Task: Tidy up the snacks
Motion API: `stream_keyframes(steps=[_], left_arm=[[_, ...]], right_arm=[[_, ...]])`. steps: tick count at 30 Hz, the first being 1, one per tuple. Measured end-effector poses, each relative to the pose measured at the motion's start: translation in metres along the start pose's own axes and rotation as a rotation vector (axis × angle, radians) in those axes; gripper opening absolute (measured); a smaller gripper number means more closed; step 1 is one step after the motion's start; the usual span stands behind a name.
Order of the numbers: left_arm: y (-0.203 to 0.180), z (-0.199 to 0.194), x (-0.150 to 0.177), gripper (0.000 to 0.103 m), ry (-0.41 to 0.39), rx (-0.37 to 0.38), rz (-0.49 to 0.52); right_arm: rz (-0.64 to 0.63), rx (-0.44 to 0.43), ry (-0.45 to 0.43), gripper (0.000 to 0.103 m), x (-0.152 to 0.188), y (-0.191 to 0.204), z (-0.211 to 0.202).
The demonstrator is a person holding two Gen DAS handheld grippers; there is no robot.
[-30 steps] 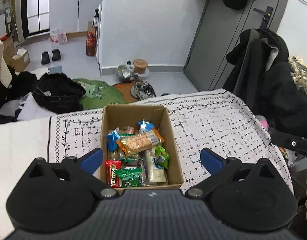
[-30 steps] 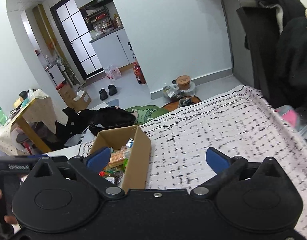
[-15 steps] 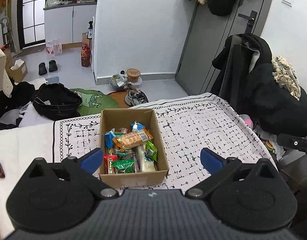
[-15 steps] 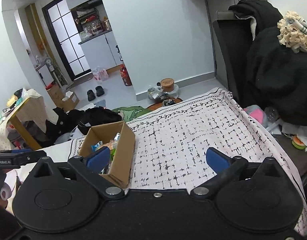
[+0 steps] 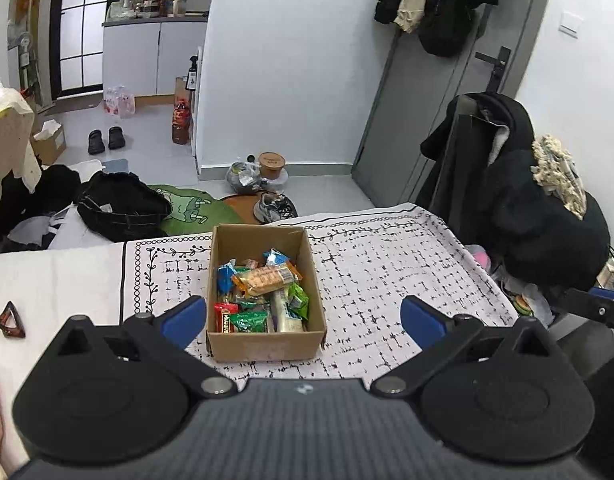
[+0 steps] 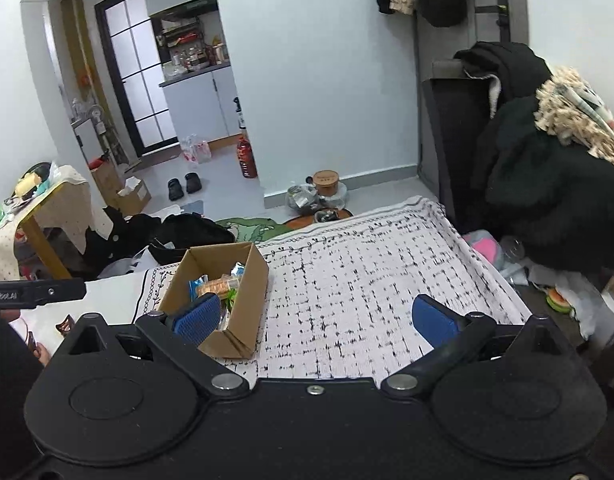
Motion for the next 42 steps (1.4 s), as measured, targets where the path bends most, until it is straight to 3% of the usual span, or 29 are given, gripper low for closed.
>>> stream_keyframes(steps=[5, 8, 12, 17, 42], left_arm=[[-0.008, -0.016, 0.005, 0.103, -0.009, -0.003, 0.047], [-0.009, -0.02, 0.008, 0.103, -0.008, -0.025, 0.06], [-0.006, -0.028, 0.011, 0.103, -0.021, -0.035, 0.051], [-0.001, -0.035, 0.014, 0.103, -0.023, -0.033, 0.049], [-0.008, -0.037, 0.012, 0.1, -0.01, -0.018, 0.088]], right_arm=[[0.025, 0.009, 0.019, 0.103, 0.008, 0.006, -0.012], [0.068, -0.027, 0.039, 0.103, 0.016, 0.009, -0.02], [0.006, -0.005, 0.016, 0.103, 0.02, 0.019, -0.029], [0.032, 0.022, 0.023, 0.103, 0.021, 0.01, -0.028], [0.014, 0.036, 0.044, 0.103, 0.021, 0.015, -0.028]])
Point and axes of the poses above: each gripper's, at about its wrist camera, not at the fingertips, and z roughly the way its jaws point, y to its left, x to its underside, the point moved 6 cm from there along z, roughly the way its jaws point, and after that the axes turned 2 degrees about -y, right-handed, at the moved point
